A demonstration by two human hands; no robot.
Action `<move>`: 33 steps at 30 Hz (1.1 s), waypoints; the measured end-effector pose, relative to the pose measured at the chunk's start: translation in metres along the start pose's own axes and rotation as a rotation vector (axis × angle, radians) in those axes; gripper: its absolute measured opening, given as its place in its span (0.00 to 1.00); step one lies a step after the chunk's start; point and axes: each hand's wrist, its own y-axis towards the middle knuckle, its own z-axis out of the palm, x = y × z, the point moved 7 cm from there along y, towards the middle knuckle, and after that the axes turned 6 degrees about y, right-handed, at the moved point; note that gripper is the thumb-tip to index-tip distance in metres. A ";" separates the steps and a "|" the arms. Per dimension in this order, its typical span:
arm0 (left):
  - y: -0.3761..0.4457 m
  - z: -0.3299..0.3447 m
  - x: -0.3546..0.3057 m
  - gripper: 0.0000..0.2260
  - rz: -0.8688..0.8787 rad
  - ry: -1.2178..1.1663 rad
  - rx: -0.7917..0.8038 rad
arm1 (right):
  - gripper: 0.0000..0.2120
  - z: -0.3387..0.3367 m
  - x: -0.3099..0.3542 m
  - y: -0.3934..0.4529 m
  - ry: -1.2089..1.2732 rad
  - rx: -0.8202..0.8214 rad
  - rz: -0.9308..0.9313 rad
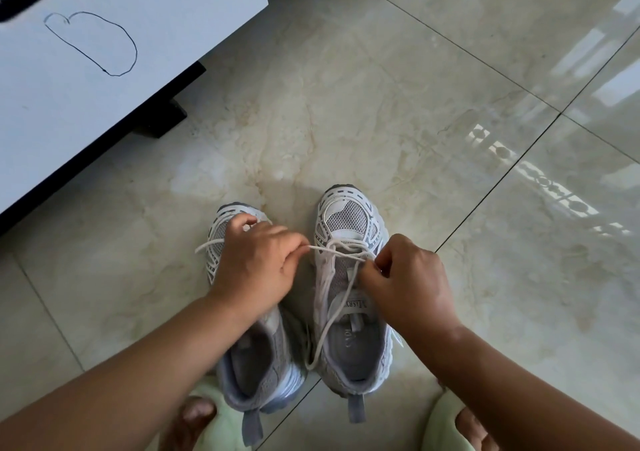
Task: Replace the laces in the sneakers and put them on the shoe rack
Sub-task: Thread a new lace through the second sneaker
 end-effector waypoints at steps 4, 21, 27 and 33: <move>-0.007 -0.004 0.017 0.12 -0.053 0.005 -0.019 | 0.08 -0.002 -0.003 -0.002 0.014 -0.007 -0.002; 0.003 -0.063 -0.018 0.11 0.095 -0.469 -0.095 | 0.09 -0.007 0.059 0.012 0.431 0.101 -0.321; -0.008 -0.060 0.004 0.08 0.112 -0.435 -0.001 | 0.04 -0.027 0.037 0.035 0.210 -0.135 -0.231; -0.018 -0.057 0.002 0.19 0.247 -0.369 0.085 | 0.04 -0.031 0.027 0.040 0.213 -0.205 -0.115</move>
